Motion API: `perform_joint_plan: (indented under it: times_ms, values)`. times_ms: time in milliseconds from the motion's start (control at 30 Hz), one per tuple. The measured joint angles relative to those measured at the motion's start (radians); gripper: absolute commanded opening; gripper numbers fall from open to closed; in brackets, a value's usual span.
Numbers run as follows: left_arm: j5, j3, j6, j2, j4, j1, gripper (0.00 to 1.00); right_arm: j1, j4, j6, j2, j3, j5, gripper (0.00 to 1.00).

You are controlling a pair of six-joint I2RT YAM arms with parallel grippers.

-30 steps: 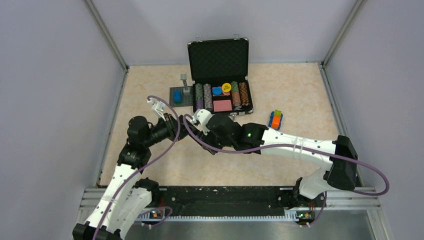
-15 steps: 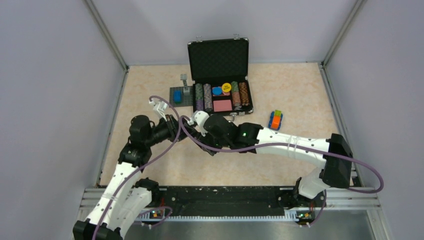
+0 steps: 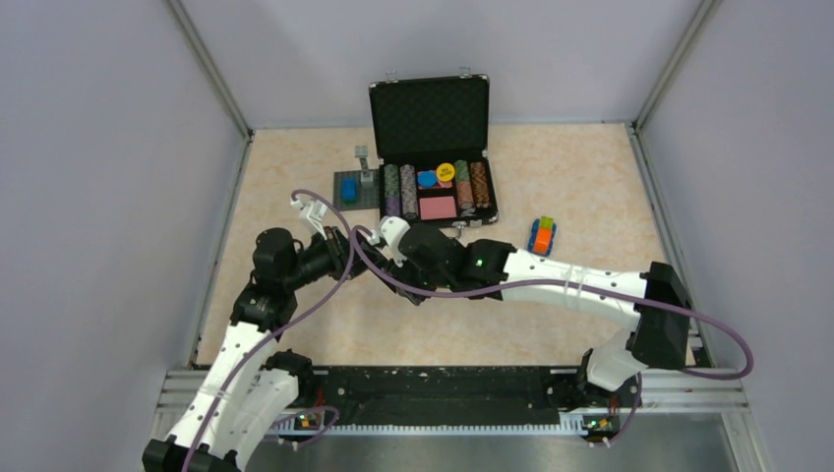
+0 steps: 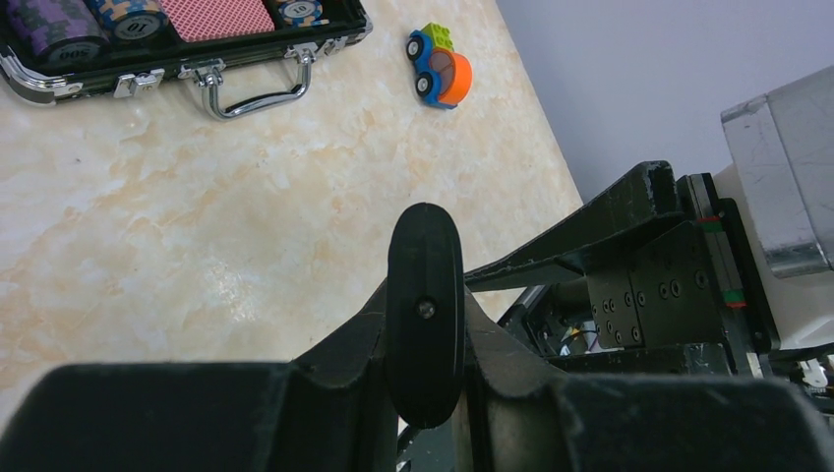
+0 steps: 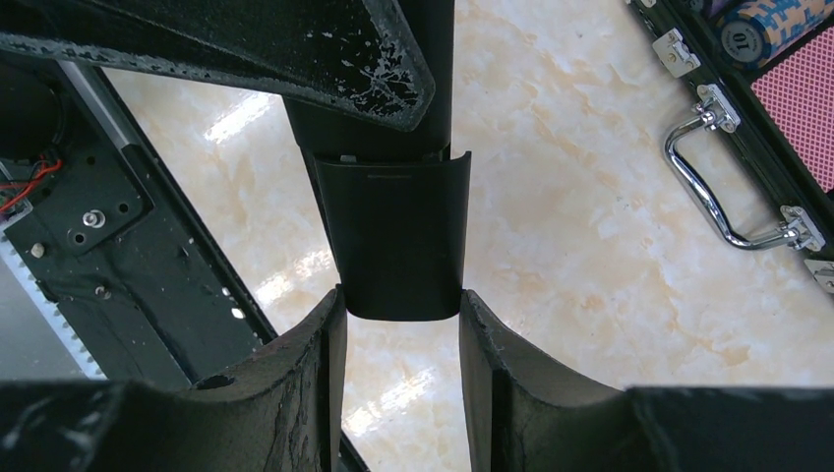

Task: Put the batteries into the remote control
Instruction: Load the battery cover into the remote control.

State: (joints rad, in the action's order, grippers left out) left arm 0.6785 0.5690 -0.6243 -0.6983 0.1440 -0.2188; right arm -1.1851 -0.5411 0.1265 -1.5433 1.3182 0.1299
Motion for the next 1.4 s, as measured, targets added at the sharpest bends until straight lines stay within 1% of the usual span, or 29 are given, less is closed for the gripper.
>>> perform_joint_plan:
  times_ms: [500,1100,1400]
  values:
    - [-0.031,0.000,0.009,0.018,-0.002,0.000,0.00,0.000,-0.015,-0.003,-0.023,0.018,-0.015,0.27]
    - [-0.001,-0.014,0.051,0.035,-0.025,0.000,0.00,0.000,-0.028,-0.003,-0.050,0.045,-0.018,0.27]
    - [0.009,-0.018,0.038,0.029,-0.031,0.000,0.00,0.000,-0.028,-0.007,-0.050,0.045,-0.018,0.28]
